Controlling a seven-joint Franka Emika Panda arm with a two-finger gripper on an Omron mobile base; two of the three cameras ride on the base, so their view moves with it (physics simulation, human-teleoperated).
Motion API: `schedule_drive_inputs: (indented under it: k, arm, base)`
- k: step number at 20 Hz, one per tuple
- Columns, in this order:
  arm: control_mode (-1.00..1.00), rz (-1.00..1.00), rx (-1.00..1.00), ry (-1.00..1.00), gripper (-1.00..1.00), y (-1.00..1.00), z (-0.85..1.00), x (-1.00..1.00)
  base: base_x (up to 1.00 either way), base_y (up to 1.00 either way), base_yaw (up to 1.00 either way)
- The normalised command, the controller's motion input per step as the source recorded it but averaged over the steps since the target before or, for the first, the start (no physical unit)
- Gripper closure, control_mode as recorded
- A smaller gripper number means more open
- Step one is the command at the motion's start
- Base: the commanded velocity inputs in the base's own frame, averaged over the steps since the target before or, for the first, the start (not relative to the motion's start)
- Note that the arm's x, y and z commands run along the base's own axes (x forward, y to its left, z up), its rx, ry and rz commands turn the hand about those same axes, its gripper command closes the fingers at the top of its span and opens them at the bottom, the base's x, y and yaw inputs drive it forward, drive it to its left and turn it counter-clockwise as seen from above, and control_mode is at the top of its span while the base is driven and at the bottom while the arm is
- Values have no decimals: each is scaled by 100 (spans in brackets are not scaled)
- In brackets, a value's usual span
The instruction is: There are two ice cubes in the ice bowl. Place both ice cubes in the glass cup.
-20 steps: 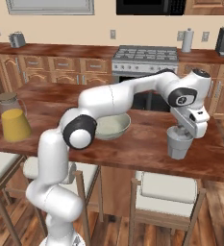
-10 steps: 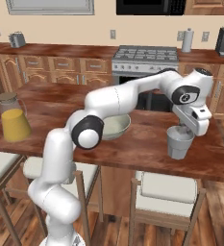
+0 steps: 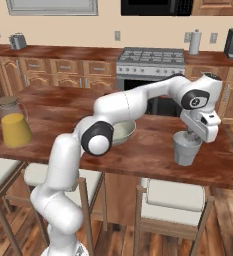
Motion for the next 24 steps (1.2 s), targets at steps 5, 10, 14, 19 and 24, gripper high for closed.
schedule_drive_inputs:
  k: [5,10,14,19,24]
  arm:
    - [-100,0,0,0,-100,-2,0,12]
    - [-100,0,0,0,-100,-2,0,1]
    - [-100,0,0,0,-100,-1,1,0]
    - [-100,0,2,-6,-100,30,23,-28]
    - [-100,0,0,-15,-100,93,20,-37]
  base:
    - [0,0,0]
    - [0,0,0]
    - [0,0,0]
    - [0,0,0]
    - [0,0,0]
